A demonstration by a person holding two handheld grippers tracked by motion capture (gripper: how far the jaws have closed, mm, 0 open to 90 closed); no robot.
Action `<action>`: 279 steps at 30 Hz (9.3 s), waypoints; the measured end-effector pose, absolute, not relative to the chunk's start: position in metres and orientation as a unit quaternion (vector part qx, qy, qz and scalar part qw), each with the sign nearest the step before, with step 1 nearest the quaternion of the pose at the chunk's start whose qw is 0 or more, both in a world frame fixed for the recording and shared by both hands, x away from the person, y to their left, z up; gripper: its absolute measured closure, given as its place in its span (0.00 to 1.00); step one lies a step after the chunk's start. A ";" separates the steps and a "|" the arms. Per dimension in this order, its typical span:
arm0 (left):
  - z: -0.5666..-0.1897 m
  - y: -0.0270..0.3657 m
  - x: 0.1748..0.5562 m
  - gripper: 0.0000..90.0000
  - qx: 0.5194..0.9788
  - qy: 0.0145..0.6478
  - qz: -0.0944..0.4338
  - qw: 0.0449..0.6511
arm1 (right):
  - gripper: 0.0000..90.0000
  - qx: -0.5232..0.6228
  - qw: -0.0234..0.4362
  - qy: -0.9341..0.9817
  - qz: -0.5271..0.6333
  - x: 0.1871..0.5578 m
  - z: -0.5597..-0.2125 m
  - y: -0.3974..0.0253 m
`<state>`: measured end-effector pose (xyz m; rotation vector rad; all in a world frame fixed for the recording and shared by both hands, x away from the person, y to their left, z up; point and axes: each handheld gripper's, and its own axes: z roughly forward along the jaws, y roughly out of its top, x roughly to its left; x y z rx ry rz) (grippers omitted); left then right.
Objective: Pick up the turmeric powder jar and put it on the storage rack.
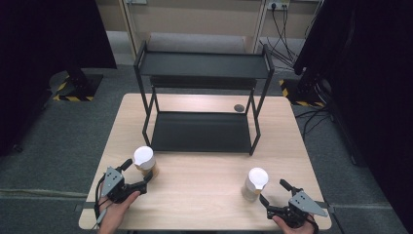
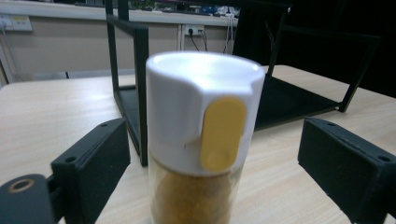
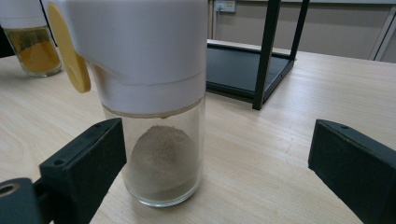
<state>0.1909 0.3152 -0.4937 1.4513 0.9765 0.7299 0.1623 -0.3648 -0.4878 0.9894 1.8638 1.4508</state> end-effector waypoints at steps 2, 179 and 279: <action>-0.490 0.314 0.193 0.11 0.622 0.413 0.317 0.585 | 0.05 0.370 0.287 0.698 0.543 0.162 -0.488 -0.365; -0.303 0.269 0.276 0.34 0.585 0.375 0.364 0.620 | 0.05 0.374 0.285 0.694 0.545 0.163 -0.488 -0.365; -0.196 0.258 0.322 0.34 0.571 0.389 0.381 0.615 | 0.05 0.372 0.287 0.696 0.542 0.162 -0.488 -0.364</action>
